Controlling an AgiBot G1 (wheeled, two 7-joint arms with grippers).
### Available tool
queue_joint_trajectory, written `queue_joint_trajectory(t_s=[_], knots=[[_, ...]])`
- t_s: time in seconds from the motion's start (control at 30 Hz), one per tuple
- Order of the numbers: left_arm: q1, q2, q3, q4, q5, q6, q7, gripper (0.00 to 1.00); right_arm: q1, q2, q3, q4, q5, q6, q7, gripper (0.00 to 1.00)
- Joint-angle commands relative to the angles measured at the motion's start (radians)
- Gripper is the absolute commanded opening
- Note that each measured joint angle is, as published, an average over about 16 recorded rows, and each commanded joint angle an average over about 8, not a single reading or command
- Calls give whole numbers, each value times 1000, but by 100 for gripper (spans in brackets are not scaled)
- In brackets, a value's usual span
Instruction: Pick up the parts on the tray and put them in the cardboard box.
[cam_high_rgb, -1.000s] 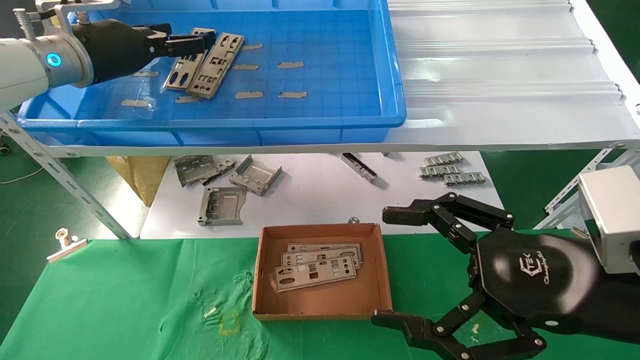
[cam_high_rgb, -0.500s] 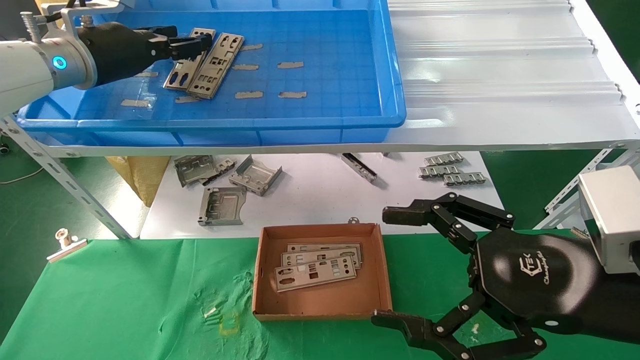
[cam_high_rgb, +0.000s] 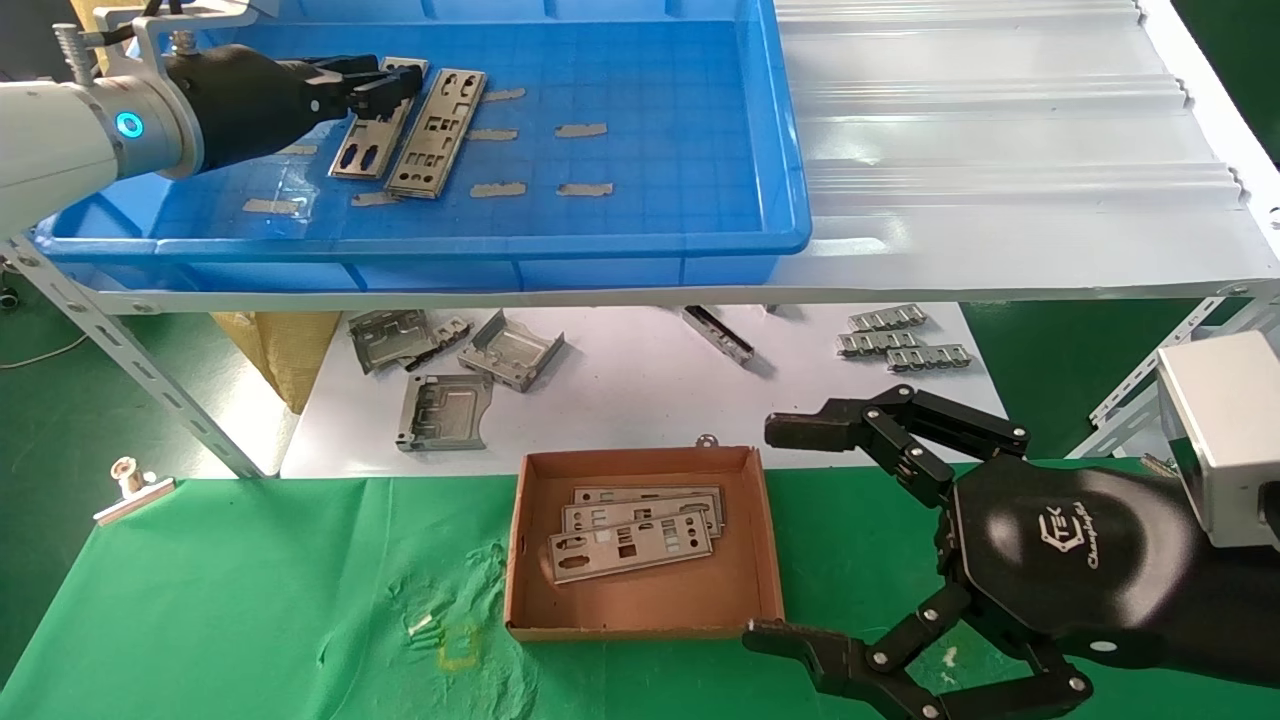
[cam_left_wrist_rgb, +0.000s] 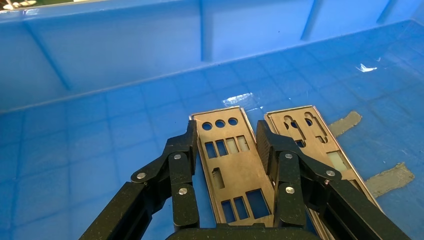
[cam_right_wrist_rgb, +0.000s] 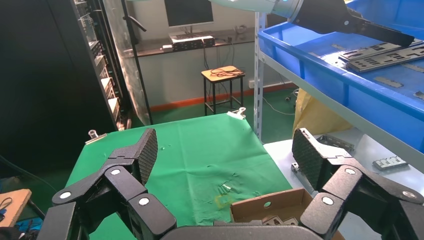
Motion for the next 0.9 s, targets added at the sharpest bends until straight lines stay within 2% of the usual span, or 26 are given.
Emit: queue_joint_trajectory(t_s=[0.03, 0.6, 0.9], knots=[[0, 1, 0, 0, 0, 1, -3, 0, 0, 0, 0, 0, 0, 0, 0, 100], [-28, -21, -40, -40, -57, 49, 44, 0, 0, 0, 0, 0, 0, 0, 0, 100], [-46, -38, -54, -51, -80, 202, 52, 0, 0, 0, 0, 0, 0, 0, 0, 100]])
